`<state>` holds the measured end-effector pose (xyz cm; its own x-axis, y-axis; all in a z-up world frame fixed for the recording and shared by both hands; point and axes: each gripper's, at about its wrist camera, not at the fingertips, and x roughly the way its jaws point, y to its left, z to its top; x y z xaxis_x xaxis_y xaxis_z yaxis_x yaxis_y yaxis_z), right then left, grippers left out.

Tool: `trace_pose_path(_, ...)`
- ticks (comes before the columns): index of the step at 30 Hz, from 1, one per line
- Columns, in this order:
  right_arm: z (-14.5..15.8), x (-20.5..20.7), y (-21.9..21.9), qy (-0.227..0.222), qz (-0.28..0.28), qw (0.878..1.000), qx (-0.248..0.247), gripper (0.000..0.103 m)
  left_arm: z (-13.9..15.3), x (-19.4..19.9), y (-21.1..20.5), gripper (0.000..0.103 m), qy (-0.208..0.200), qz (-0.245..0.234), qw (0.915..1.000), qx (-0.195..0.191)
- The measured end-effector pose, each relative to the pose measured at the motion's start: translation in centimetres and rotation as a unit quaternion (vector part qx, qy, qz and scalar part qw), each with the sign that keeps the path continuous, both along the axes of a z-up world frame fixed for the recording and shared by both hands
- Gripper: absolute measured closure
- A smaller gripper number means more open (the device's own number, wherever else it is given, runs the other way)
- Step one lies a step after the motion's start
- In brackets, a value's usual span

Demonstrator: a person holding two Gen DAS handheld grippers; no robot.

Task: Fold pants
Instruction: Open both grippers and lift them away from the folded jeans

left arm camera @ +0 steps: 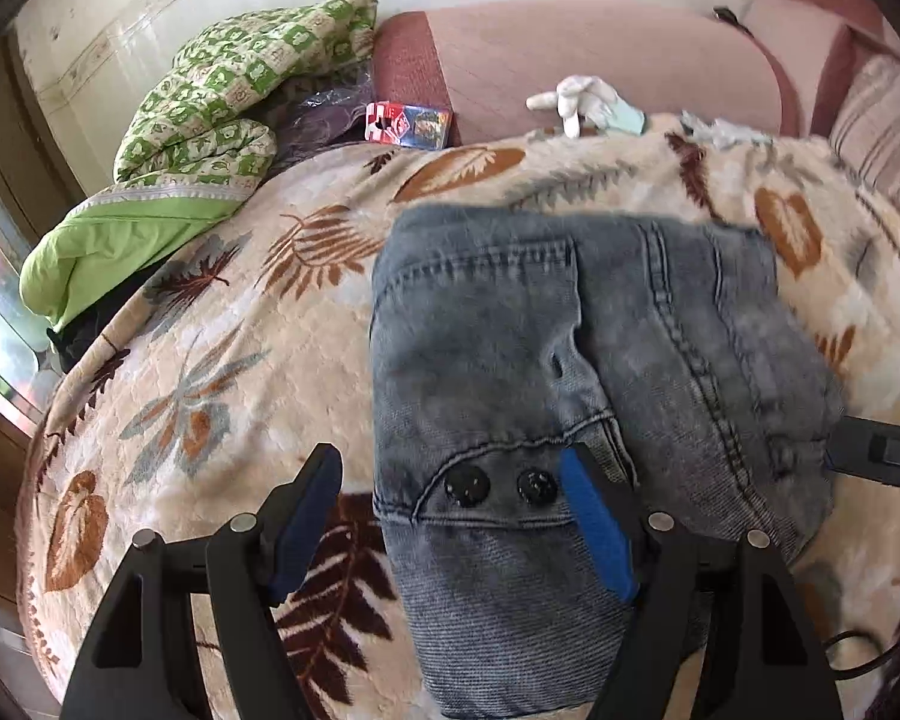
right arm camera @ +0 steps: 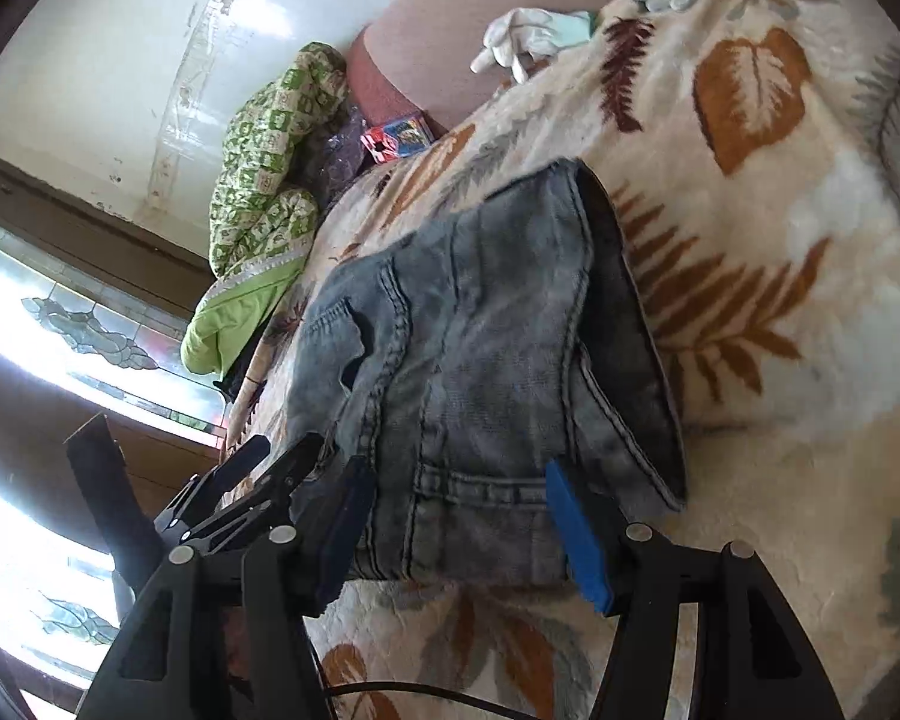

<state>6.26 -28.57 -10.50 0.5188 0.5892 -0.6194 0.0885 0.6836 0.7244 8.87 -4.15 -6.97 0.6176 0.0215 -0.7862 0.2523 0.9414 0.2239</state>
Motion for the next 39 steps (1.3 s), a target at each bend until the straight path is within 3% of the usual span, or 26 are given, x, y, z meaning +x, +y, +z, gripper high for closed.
trace_pose_path(3, -2.6, -0.4, 0.0, 0.051, -0.003, 0.999, -0.003, 0.038, -0.6, -0.6, 0.0, 0.019, -0.021, 0.000, 0.9997, 0.013)
trace_pose_path(5, -2.9, -0.8, -0.3, 0.038, -0.017, 0.999, 0.013, 0.039, -0.9, -0.7, -0.1, 0.013, -0.037, -0.004, 0.9989, 0.029)
trace_pose_path(7, -2.4, -1.4, -0.4, 0.037, -0.018, 0.999, 0.014, 0.039, -1.1, -0.5, 0.5, 0.010, -0.033, -0.004, 0.9993, 0.018)
trace_pose_path(11, -0.6, -3.7, -0.9, -0.003, -0.034, 0.999, -0.002, 0.039, -1.0, 0.2, 2.0, 0.007, -0.003, 0.017, 0.9993, -0.032)
trace_pose_path(15, 2.3, -6.9, -2.3, -0.066, -0.060, 0.995, -0.039, 0.039, 0.2, -1.1, 1.4, 0.007, -0.009, 0.007, 0.9998, -0.018)
trace_pose_path(22, 7.2, -13.1, -3.7, -0.162, -0.118, 0.969, -0.145, 0.038, 4.7, -7.1, 1.7, 0.007, -0.086, -0.012, 0.9949, -0.050)
trace_pose_path(28, 8.5, -15.1, -3.2, -0.195, -0.140, 0.948, -0.210, 0.037, 6.1, -10.6, 3.0, 0.004, -0.150, 0.022, 0.9878, -0.033)
trace_pose_path(32, 8.6, -15.1, -0.8, -0.213, -0.116, 0.934, -0.261, 0.036, 6.5, -11.0, 4.5, 0.004, -0.163, 0.056, 0.9845, -0.030)
trace_pose_path(34, 8.2, -14.9, 0.4, -0.216, -0.101, 0.933, -0.268, 0.036, 6.6, -10.9, 5.0, 0.004, -0.165, 0.067, 0.9834, -0.031)
trace_pose_path(39, 7.5, -14.9, 3.1, -0.223, -0.070, 0.923, -0.305, 0.036, 6.5, -10.8, 5.5, 0.004, -0.158, 0.067, 0.9842, -0.044)
